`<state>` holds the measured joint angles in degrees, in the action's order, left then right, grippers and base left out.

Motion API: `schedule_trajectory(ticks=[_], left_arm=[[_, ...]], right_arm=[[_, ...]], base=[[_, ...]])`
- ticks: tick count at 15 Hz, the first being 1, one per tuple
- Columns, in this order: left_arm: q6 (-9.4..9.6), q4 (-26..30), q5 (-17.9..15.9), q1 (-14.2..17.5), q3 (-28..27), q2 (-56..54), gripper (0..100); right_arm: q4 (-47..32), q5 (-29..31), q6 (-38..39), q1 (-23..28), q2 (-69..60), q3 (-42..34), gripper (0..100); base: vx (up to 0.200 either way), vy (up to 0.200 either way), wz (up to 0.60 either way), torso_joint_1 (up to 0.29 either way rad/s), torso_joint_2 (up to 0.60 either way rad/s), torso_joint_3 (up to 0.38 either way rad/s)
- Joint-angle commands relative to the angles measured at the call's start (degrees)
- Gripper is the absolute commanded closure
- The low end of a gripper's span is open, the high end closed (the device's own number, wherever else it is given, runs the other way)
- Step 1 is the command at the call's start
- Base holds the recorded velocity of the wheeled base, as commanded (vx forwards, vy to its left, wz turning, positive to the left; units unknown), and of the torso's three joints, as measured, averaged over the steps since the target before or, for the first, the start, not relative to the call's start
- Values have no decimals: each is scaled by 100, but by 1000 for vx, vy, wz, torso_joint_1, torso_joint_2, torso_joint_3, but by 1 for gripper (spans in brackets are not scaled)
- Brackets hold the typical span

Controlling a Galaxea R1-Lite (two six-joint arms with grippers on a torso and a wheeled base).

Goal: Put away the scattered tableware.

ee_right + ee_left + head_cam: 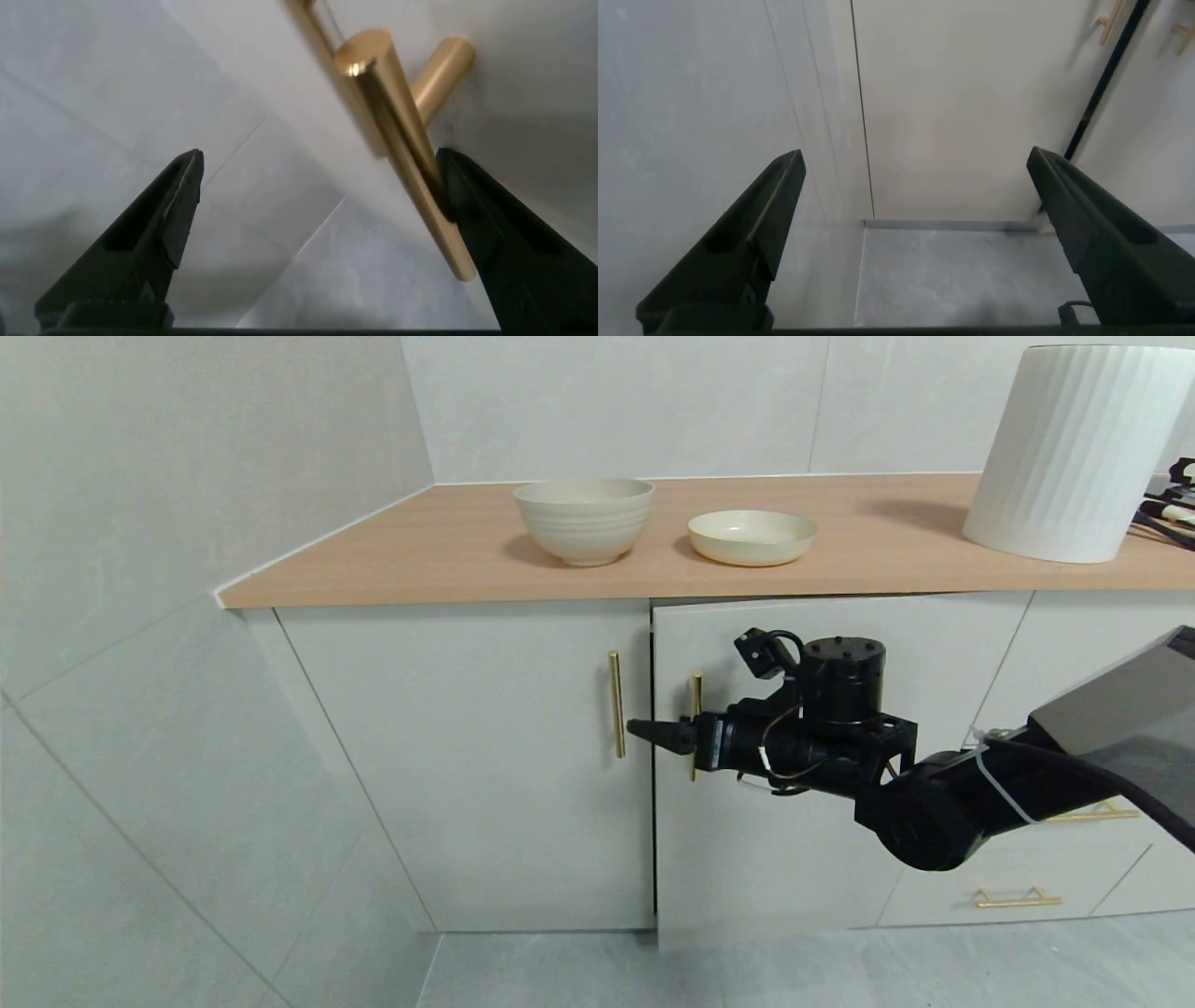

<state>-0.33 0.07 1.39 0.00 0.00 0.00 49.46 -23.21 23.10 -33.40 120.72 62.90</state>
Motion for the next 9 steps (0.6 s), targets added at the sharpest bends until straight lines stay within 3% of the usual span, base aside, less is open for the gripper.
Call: schedule_trajectory(ticks=[1, 6, 9], left_arm=[[-2, 1, 2, 0, 0, 0, 0], [-2, 1, 2, 0, 0, 9, 0], [-2, 1, 2, 0, 0, 0, 0]], right_arm=[[46, -78, -7, -8, -286, -226, 0], [55, -105, -7, -8, -708, -824, 0], [64, -474, -7, 0, -1112, -1289, 0]], base=[[0, 0, 0, 0, 0, 0], [0, 0, 0, 0, 0, 0], [0, 0, 0, 0, 0, 0]])
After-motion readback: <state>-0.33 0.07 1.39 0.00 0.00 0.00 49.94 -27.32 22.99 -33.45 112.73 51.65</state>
